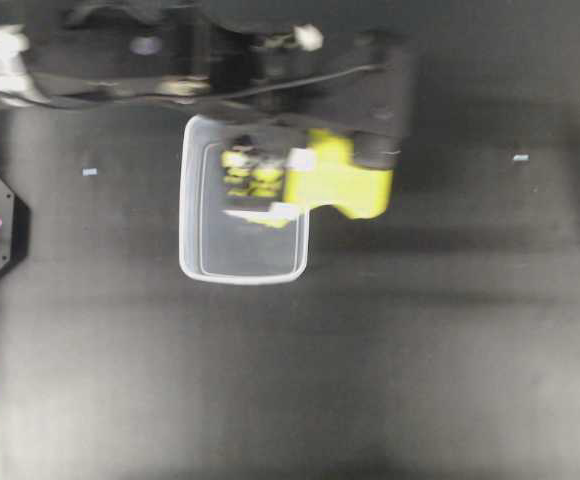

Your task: Place the yellow towel into the container with the left arm.

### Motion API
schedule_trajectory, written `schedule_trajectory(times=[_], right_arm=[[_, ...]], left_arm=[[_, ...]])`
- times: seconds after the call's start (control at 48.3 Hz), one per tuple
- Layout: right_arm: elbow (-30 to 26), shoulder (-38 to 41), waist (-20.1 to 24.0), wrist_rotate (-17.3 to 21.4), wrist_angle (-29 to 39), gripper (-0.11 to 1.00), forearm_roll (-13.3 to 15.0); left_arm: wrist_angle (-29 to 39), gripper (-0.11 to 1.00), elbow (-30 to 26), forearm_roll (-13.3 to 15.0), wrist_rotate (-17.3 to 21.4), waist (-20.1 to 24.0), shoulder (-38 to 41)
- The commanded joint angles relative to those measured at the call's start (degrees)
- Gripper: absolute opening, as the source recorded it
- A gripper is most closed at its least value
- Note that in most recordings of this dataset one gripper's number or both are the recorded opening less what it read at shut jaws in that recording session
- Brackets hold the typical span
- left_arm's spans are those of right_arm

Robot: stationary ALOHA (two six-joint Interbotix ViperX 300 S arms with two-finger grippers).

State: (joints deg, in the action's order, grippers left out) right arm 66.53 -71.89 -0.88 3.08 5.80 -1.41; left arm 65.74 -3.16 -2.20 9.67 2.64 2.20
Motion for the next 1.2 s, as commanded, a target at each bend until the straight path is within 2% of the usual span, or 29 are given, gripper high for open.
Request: schedule_trajectory(times=[0.0,0.228,0.352,0.912,0.974,1.181], right_arm=[[-1.23,0.53,-0.18,0.00,-0.62,0.76,-0.09],[-1.23,0.53,-0.26,0.00,-0.62,0.76,-0.09],[-1.23,0.62,-0.35,0.00,-0.62,0.76,-0.09],[-1.14,0.79,-0.44,0.00,-0.70,0.76,-0.09],[-1.14,0.79,-0.44,0.00,-0.79,0.76,-0.09],[-1.14,0.79,-0.44,0.00,-1.05,0.76,-0.09]], left_arm=[[-2.64,0.06,5.36,-0.18,-0.44,0.26,-4.83],[-13.36,0.06,16.35,-0.18,-0.53,-0.35,-11.69],[-16.61,0.06,19.69,-0.26,-1.05,-0.09,-13.18],[-19.78,0.07,23.64,-0.18,-1.32,0.35,-11.95],[-19.78,0.17,24.08,-0.18,-1.32,0.44,-11.60],[-19.51,0.79,24.87,-0.26,-2.20,0.18,-11.25]])
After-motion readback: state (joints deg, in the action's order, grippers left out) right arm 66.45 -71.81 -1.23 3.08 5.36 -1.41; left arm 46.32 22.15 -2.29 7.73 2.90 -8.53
